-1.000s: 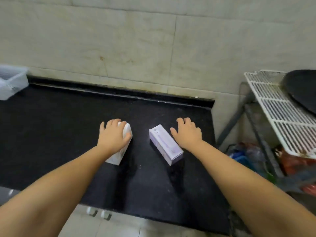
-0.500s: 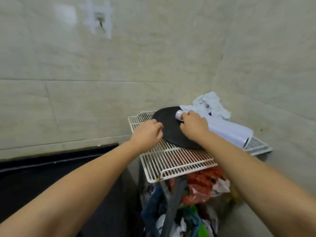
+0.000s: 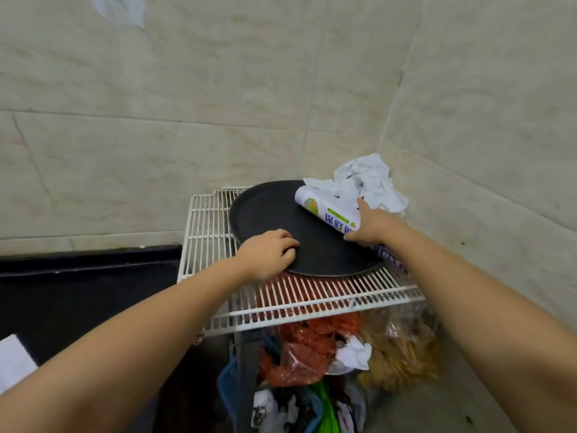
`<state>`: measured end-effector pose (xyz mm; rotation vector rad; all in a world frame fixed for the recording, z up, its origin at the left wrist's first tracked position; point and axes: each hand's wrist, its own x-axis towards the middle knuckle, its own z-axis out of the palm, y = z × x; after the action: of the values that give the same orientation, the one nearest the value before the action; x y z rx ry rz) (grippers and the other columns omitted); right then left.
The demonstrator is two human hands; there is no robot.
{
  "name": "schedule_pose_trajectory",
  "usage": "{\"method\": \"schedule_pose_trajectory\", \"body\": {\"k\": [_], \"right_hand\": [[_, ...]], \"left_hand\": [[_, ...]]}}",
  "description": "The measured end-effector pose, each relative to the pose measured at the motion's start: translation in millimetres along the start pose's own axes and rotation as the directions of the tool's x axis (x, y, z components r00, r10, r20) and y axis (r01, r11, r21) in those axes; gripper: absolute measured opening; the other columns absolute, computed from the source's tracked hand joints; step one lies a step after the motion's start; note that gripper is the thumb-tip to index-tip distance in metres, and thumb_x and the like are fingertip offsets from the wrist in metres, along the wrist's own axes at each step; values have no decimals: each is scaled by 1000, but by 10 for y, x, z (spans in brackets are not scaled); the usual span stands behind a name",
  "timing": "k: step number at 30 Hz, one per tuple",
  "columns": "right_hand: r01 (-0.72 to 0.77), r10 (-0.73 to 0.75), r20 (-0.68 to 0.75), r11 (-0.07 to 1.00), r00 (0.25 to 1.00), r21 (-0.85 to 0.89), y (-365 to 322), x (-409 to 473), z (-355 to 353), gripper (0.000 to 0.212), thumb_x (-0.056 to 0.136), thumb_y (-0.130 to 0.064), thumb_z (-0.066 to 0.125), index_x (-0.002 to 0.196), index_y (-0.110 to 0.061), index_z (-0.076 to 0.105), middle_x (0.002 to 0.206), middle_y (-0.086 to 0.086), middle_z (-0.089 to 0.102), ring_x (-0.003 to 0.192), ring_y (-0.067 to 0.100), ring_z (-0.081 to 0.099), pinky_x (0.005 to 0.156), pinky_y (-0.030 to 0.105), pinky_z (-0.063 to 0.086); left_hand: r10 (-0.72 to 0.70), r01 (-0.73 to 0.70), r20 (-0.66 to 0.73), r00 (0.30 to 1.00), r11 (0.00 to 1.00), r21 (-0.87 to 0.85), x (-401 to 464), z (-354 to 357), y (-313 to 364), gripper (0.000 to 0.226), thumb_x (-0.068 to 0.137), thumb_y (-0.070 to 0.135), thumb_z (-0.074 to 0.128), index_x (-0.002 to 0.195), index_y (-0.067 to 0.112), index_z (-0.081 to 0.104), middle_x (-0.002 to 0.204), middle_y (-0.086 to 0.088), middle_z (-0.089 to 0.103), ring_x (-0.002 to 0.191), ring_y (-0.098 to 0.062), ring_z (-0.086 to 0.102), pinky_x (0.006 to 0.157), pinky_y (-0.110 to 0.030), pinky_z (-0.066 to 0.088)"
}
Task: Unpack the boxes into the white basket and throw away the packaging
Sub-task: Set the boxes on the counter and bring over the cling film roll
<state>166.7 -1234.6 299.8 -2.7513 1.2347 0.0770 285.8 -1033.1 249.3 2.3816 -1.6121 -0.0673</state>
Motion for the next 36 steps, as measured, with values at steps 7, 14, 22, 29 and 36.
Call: {"method": "schedule_pose_trajectory", "body": {"k": [7,14,22,29,36], "right_hand": [[15,-25,-124,996,992,-83,7,-54,-58,58,75,-48,69,117,-10,54,111,10,65,99,27,61,78,35,48],[107,-95,-344,994,934,15,-420,-293,-263,64,73,-50,70,117,-9,50,113,13,62,98,31,62,70,36,46],[337,-276,-370,935,887,112,-1839,-771,-377,48,73,-43,69,109,-14,58,105,11,67,93,33,64,66,31,40],[488,-435,-312,864,845,119,-3303,-1207,-49,45,75,-40,69,108,-12,59,105,11,66,93,33,62,68,32,44],[479,-455,-160,858,876,185,-4168,-1460,632,51,75,-45,69,112,-13,57,111,11,66,98,32,64,68,30,40]], "left_hand": [[-6,6,-5,1000,1000,15,-20,6,5,41,100,32,30,138,25,46,147,3,41,132,-16,41,105,-33,35],[-16,15,33,999,999,34,-120,-154,-22,39,97,33,37,130,21,54,135,-4,52,122,-21,50,100,-42,45],[-177,185,-249,952,983,11,-1200,-708,-1107,35,96,26,45,126,14,56,127,-13,55,116,-32,53,95,-38,44],[-417,435,-253,873,901,16,-2433,-877,-2223,36,96,32,42,126,17,55,128,-7,53,112,-30,56,86,-39,47],[-674,674,-11,738,738,-32,-3041,-269,-2781,44,96,35,38,135,14,43,134,-16,45,121,-36,48,95,-45,44]]}}
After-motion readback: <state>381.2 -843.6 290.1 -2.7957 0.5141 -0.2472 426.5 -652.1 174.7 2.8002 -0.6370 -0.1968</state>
